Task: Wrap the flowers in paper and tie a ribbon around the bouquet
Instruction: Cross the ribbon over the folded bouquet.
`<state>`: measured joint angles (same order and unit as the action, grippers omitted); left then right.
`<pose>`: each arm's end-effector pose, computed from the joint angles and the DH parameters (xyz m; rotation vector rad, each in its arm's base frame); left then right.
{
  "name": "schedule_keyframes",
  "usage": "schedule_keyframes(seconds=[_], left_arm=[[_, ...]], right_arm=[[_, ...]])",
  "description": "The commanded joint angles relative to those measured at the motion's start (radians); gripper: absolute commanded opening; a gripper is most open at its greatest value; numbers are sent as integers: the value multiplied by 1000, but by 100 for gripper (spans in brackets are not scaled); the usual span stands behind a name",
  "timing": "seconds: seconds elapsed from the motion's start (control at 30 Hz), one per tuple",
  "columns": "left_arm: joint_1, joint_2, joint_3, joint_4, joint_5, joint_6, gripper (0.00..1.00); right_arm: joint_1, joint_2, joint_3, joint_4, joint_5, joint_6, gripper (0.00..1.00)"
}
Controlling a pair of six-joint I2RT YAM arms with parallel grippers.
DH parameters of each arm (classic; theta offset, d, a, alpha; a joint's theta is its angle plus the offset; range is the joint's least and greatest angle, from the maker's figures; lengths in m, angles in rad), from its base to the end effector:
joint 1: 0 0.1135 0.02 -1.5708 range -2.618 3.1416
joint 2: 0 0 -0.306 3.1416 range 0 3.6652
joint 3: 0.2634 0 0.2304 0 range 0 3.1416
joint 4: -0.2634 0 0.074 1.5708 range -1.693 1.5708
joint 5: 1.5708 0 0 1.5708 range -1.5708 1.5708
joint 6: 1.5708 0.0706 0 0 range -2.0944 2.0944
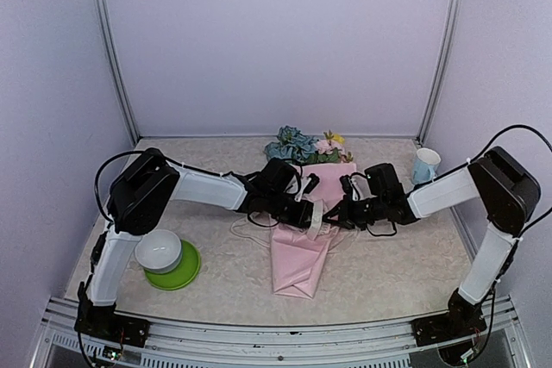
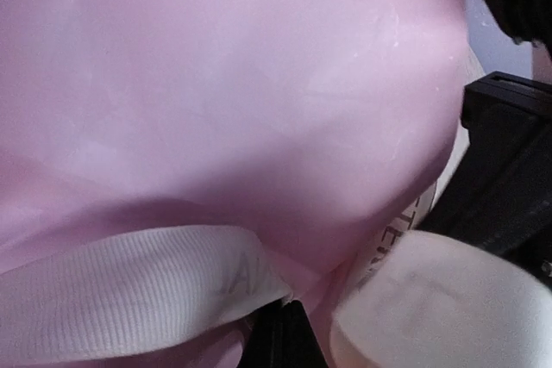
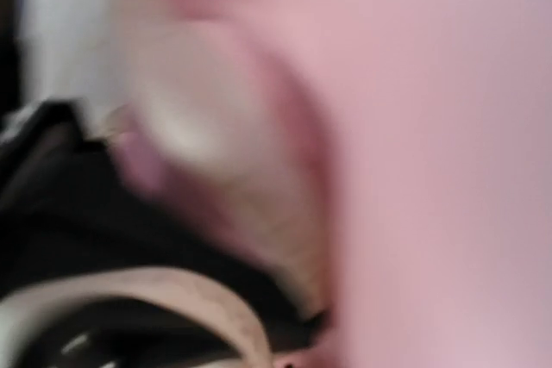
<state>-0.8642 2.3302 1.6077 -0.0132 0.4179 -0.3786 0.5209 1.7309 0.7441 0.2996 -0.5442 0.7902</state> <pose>0.3287 -0.4293 0.1404 0.8238 2.3544 -1.0696 0.2814 0.2036 0.1778 0.0086 2.4840 1.2547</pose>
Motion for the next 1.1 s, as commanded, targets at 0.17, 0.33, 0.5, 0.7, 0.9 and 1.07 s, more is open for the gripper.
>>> schedule_keyframes(seconds=[0.17,0.33,0.5,0.7,0.9,1.07], left_arm=[[-4,-207,-123,-22,-9,-17,0],[-44,-427,-245,-132,-34,104,0],[-214,-588,-177,-373,-25,403,0],[-373,-559,34,-419,13,617,0],[-294,-348,291,-426,-124,543,0],[-203,-229,327,-393,-184,481,0]], right_arm=[[-27,148,107,-121,75,-47,0],[-27,164,145,-167,59,-88,0],[-29,163,172,-214,61,-128,0],[-31,169,194,-239,52,-158,0],[-32,170,196,-243,27,-160,0],[-32,168,200,-252,23,-163,0]])
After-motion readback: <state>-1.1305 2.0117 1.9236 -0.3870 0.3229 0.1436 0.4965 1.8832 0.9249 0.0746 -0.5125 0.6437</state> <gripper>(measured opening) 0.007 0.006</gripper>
